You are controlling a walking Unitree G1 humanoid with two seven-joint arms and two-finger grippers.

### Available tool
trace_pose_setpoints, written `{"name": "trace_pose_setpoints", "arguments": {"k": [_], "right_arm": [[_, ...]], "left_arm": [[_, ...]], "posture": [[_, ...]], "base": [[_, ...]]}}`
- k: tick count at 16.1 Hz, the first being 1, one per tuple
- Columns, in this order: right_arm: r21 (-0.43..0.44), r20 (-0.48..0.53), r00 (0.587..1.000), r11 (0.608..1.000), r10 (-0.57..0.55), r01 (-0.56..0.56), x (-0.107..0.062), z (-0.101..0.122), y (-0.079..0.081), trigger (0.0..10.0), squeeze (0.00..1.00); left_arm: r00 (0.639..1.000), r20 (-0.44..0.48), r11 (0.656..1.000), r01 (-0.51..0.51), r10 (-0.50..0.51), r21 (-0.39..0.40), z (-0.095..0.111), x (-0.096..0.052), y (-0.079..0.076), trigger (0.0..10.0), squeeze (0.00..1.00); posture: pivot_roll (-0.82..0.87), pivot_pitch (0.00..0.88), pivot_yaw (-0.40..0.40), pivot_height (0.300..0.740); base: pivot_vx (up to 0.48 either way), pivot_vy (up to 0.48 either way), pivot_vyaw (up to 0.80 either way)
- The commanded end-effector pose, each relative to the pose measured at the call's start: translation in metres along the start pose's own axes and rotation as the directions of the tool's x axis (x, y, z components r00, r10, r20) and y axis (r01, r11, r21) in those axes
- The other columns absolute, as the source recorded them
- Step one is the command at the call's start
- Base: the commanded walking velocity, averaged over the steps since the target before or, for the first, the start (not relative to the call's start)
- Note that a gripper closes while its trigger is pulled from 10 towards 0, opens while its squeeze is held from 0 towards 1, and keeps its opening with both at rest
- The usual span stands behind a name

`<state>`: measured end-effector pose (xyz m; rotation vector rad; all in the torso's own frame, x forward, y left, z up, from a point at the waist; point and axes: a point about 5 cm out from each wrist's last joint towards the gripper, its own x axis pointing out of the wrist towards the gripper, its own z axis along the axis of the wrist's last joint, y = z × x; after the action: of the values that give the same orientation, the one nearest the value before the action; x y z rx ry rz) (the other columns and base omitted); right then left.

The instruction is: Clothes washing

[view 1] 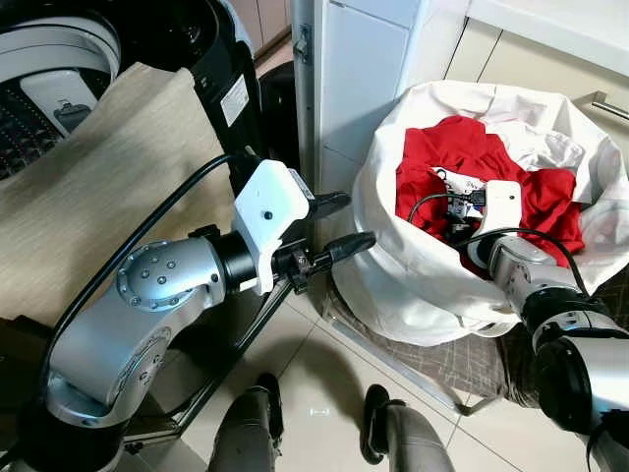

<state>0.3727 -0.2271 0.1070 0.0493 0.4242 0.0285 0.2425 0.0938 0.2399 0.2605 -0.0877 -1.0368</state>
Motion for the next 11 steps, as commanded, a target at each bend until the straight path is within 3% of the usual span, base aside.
{"name": "trace_pose_setpoints", "arguments": {"k": [1,4,8,11], "right_arm": [[0.019,-0.044,0.999,1.000,-0.016,0.016,-0.002,-0.012,-0.004,0.0,0.00],[0.048,0.009,0.999,0.998,-0.032,0.031,-0.003,-0.002,-0.011,0.0,0.00],[0.052,0.187,0.981,0.998,-0.040,0.031,-0.007,0.041,-0.018,0.0,0.00],[0.057,0.360,0.933,0.998,-0.023,0.003,-0.021,0.078,-0.027,0.0,0.00]], "left_arm": [[1.000,0.008,1.000,0.008,-0.008,0.002,0.001,0.000,-0.001,10.0,0.00],[1.000,0.024,1.000,-0.012,0.011,0.005,0.000,0.002,0.002,10.0,0.00],[0.996,0.059,0.997,-0.069,0.067,0.024,0.000,0.008,0.012,10.0,0.00],[0.984,0.080,0.988,-0.156,0.156,-0.017,-0.002,0.016,0.021,10.0,0.00]], "posture": [[0.15,0.324,0.033,0.740],[0.12,0.279,0.022,0.740],[0.05,0.236,0.012,0.740],[0.01,0.198,0.002,0.740]], "base": [[0.000,0.000,0.00],[0.000,0.000,0.00],[0.000,0.000,0.00],[0.000,0.000,0.00]]}}
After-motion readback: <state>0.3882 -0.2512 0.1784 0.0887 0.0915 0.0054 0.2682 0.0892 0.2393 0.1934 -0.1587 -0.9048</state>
